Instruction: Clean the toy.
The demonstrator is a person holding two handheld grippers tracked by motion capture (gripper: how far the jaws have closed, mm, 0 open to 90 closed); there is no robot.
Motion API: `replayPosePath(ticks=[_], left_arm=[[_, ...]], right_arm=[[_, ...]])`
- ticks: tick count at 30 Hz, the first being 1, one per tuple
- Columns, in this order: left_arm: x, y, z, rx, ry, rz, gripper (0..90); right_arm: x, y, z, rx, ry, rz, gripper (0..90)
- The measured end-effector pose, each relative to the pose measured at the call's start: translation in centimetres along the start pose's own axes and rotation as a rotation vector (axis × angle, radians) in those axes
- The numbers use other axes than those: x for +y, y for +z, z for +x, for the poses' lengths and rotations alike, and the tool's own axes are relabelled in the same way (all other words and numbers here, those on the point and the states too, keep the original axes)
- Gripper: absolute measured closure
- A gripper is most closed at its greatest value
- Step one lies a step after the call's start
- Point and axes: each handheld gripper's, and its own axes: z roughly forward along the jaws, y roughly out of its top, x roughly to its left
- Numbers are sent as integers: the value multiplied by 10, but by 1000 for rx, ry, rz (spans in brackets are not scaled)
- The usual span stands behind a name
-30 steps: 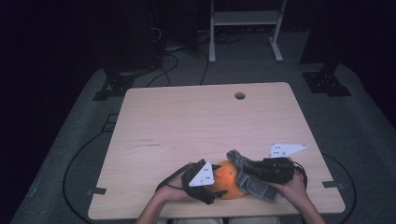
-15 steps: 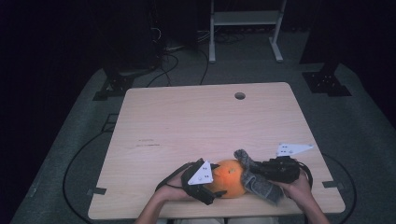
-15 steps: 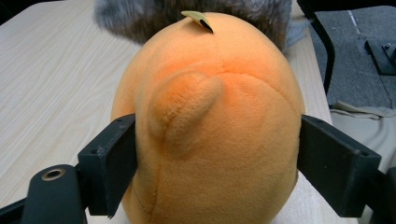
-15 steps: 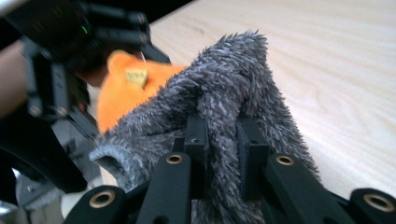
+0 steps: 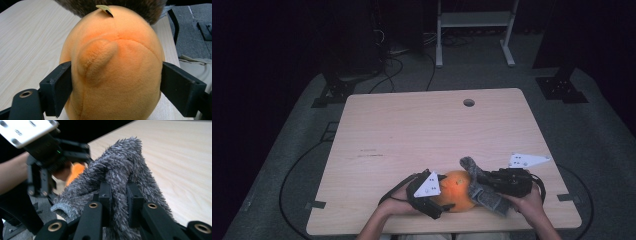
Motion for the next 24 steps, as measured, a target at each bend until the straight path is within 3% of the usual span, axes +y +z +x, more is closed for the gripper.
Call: replayPosePath(ticks=[3,6,9,12,18,21,24], left_arm=[[0,0,0,-1,3,1,153],[1,2,-1,5,9,0,152],[2,2,-1,5,7,-1,151],[2,0,1,4,4,-6,140],[-1,-3,11,-14,-93,-16,110],[-1,-2,9,-10,-73,-3,142],[0,-2,7,-1,-56,18,177]], right_arm=[[-1,4,2,-12,-10,13,759],[-10,8,-6,-46,19,53,767],[-14,6,-13,-135,19,108,776],[-17,4,-15,-116,46,104,777],[-17,4,-17,-110,51,101,776],[-15,4,-18,-107,53,93,776],[-7,2,-11,-84,42,52,776]])
